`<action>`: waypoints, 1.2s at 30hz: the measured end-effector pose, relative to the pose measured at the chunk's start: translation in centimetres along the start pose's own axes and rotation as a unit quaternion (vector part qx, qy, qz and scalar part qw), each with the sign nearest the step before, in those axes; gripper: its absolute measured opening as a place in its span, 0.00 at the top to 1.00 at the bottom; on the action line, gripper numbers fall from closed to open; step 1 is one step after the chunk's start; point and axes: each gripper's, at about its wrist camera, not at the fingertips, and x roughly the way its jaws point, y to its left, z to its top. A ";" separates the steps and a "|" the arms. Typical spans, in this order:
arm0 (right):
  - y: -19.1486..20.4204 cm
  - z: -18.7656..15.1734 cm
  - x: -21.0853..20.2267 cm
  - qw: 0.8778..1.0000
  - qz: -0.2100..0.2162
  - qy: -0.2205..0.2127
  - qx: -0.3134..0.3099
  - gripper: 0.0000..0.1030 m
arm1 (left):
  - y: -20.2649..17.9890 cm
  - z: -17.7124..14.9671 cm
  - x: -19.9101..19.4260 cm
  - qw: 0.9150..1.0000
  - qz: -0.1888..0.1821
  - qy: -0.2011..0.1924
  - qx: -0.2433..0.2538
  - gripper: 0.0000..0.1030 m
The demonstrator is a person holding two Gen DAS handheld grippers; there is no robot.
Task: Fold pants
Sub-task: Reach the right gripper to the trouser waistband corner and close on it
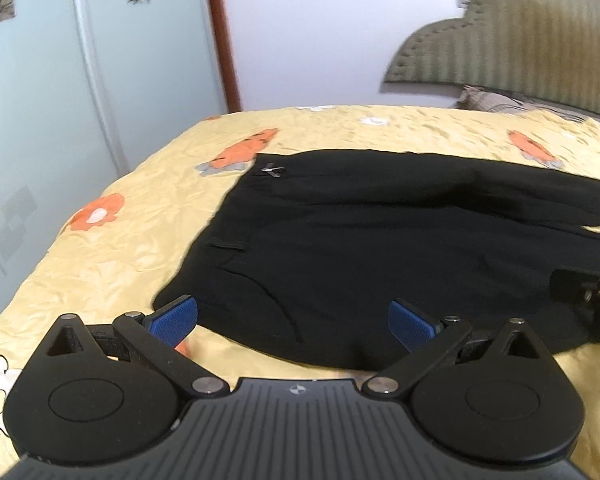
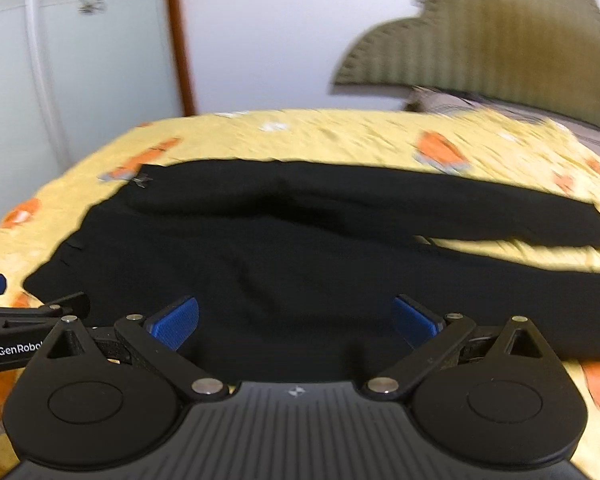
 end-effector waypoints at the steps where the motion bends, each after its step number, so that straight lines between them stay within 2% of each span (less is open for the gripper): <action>1: 0.2 0.7 0.6 1.000 0.013 -0.005 -0.010 0.00 | 0.5 0.2 0.3 1.000 0.004 0.004 -0.004 0.00; 4: 1.0 2.7 2.5 0.998 0.036 -0.016 -0.043 0.00 | 1.8 1.2 1.7 0.999 0.015 0.025 -0.012 0.00; 7: 1.9 4.9 5.1 0.996 0.049 -0.018 -0.077 0.00 | 3.1 2.2 2.6 0.999 0.019 0.027 -0.029 0.00; 12: 3.1 10.5 11.4 0.992 0.066 0.012 -0.106 0.00 | 4.2 3.7 3.7 0.999 0.013 0.025 -0.042 0.00; 16: 3.5 14.4 17.5 0.988 0.071 0.048 -0.126 0.00 | 4.1 4.8 4.3 0.999 0.029 0.012 -0.027 0.00; 20: 3.9 17.3 23.5 0.979 0.122 0.066 -0.150 0.00 | 3.8 5.5 5.0 0.999 0.031 0.005 -0.019 0.00; 24: 4.6 19.1 28.4 0.965 0.168 0.052 -0.196 0.00 | 3.6 6.3 6.6 1.000 0.015 0.021 -0.004 0.00; 26: 5.4 19.9 31.1 0.957 0.177 0.065 -0.219 0.00 | 3.7 6.7 7.1 1.000 0.008 0.023 0.005 0.00; 29: 5.9 20.7 34.4 0.949 0.184 0.086 -0.241 0.00 | 3.6 7.1 7.6 1.000 0.016 0.016 0.021 0.00; 31: 6.0 20.7 36.3 0.940 0.200 0.123 -0.248 0.00 | 3.6 7.5 8.1 0.999 0.023 0.022 0.023 0.00; 33: 5.8 20.4 37.3 0.930 0.225 0.153 -0.246 0.00 | 3.7 7.8 8.8 0.999 0.024 0.032 0.021 0.00; 36: 5.3 20.5 37.4 0.926 0.246 0.161 -0.239 0.01 | 3.8 8.3 9.9 0.999 0.021 0.041 0.015 0.00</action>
